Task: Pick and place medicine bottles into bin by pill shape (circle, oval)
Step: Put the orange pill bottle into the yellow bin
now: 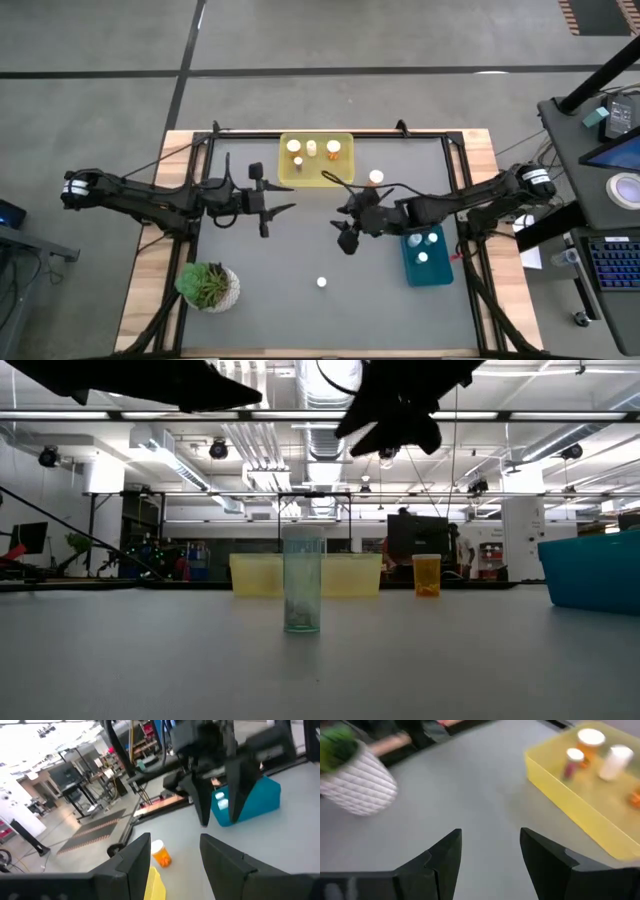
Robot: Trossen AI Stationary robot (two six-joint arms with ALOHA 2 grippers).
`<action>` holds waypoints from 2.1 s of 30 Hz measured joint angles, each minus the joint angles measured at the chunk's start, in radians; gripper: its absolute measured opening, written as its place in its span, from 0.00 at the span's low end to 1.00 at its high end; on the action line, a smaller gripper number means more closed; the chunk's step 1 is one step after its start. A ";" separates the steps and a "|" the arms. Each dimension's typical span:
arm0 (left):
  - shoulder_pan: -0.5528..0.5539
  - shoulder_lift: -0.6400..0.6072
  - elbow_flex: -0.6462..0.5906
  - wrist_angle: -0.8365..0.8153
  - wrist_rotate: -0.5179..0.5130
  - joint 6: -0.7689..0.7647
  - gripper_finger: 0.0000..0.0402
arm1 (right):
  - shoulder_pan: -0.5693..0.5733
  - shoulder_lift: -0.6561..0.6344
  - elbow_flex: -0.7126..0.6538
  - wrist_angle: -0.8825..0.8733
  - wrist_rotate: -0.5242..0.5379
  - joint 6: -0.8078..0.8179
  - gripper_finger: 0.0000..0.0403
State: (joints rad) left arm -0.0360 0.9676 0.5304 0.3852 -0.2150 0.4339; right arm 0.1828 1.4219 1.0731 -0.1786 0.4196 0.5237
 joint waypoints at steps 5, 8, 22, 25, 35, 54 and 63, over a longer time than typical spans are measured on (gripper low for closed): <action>0.001 -0.009 -0.010 0.006 0.000 0.001 0.39 | -0.060 0.078 0.126 -0.199 0.004 0.043 0.48; 0.001 -0.018 -0.014 0.001 0.000 0.001 0.39 | -0.107 0.120 0.190 -0.309 0.003 0.066 0.48; 0.001 -0.023 -0.016 0.001 0.000 -0.002 0.39 | -0.361 0.181 0.249 -0.781 0.057 0.333 0.48; 0.001 -0.023 -0.016 0.000 0.000 -0.002 0.39 | -0.401 0.163 0.228 -0.809 0.057 0.367 0.49; 0.001 -0.027 -0.016 0.005 -0.001 -0.003 0.39 | -0.444 0.165 0.216 -0.806 0.053 0.355 0.69; 0.001 -0.028 -0.016 0.001 -0.002 -0.003 0.39 | -0.463 0.165 0.004 -0.511 0.053 0.353 0.83; 0.001 -0.028 -0.016 0.002 -0.002 -0.001 0.39 | -0.465 0.165 -0.073 -0.405 0.053 0.359 0.82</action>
State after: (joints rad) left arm -0.0349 0.9398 0.5148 0.3867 -0.2173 0.4332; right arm -0.2821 1.5867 0.9996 -0.5834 0.4728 0.8825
